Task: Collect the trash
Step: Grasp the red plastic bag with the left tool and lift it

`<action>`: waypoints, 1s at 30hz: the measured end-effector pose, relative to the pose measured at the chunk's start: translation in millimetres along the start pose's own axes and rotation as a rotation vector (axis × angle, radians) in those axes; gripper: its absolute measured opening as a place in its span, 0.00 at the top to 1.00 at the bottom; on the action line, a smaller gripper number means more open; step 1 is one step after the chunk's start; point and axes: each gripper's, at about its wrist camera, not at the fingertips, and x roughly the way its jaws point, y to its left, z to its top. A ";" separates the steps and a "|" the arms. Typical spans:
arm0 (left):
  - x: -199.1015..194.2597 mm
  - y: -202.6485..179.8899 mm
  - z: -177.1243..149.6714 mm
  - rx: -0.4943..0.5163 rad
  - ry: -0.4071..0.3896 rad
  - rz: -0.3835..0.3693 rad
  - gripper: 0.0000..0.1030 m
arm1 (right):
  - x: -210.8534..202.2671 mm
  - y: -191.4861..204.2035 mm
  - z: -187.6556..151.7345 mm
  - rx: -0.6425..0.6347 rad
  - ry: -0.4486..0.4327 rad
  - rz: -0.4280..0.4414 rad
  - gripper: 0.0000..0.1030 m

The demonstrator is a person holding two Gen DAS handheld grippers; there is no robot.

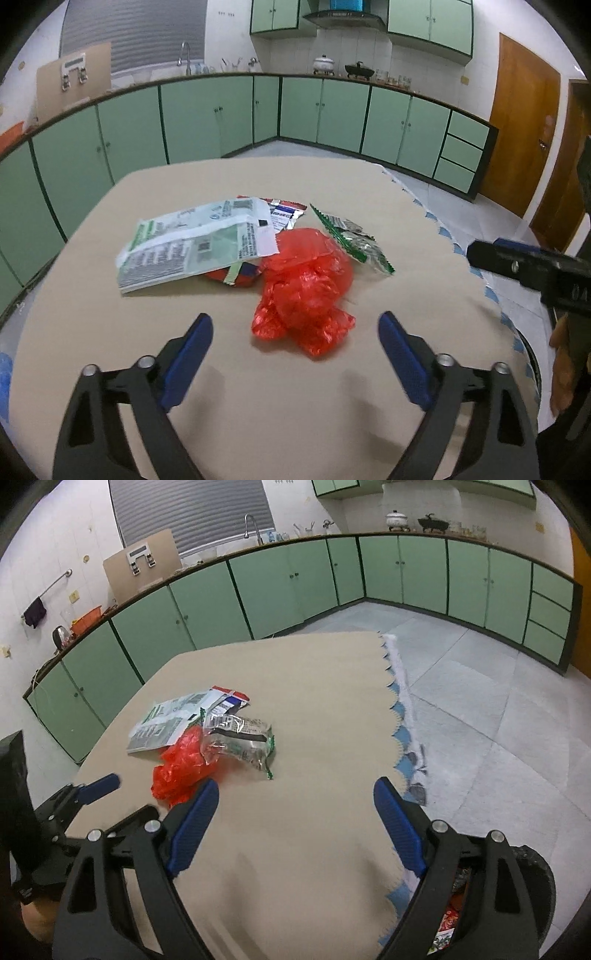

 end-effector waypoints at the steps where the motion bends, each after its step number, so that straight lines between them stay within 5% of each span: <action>1: 6.6 1.1 2.1 -0.002 0.012 -0.002 0.16 | 3.1 0.0 -0.5 -0.002 0.000 0.002 0.19; 7: 36.9 3.2 6.5 0.014 0.093 -0.030 0.25 | 17.7 0.2 2.4 0.004 0.008 0.012 0.19; 9: 42.8 5.8 6.5 0.003 0.114 -0.061 0.52 | 21.4 2.1 4.1 0.001 0.010 0.014 0.20; 12: 34.8 9.6 5.9 -0.009 0.082 -0.103 0.71 | 26.0 7.9 5.8 -0.010 0.013 0.023 0.22; 18: -4.0 21.7 0.3 -0.049 -0.001 -0.133 0.81 | 31.3 23.8 8.0 -0.032 0.011 0.035 0.24; 30: -43.7 43.8 8.1 -0.039 -0.091 -0.110 0.82 | 42.6 47.8 10.8 -0.059 0.023 0.041 0.26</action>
